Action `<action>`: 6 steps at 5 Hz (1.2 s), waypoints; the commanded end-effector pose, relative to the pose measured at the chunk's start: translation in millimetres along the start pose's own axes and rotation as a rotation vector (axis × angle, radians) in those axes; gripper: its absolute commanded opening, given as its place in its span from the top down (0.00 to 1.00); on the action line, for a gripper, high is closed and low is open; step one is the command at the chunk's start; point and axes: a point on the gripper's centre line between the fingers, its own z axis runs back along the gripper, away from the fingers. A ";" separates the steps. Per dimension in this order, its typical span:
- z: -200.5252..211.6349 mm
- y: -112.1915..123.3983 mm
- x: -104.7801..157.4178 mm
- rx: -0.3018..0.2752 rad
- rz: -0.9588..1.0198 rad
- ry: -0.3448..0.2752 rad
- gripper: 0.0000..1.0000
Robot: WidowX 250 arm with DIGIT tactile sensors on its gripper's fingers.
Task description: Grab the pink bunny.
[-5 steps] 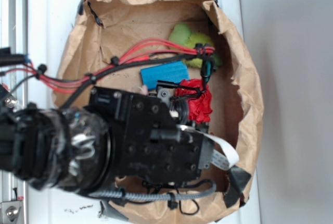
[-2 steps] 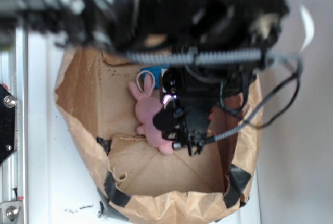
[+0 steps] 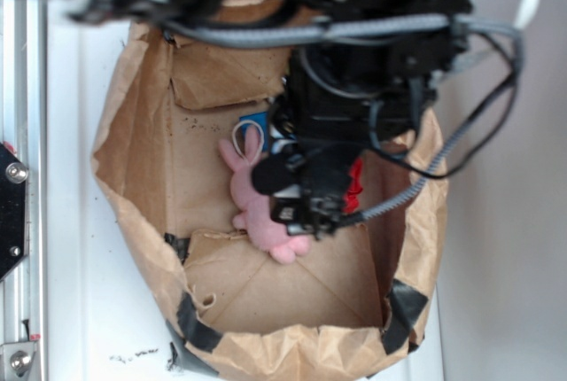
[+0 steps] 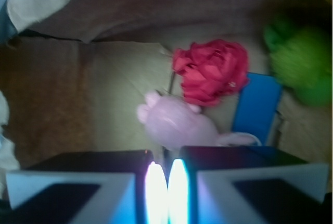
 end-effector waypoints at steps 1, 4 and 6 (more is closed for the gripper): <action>-15.3 2.4 -11.5 0.063 -0.083 0.015 0.00; -70.4 -7.8 -15.5 0.179 -0.139 0.044 0.00; -99.8 -14.9 -0.7 0.260 -0.111 0.043 0.00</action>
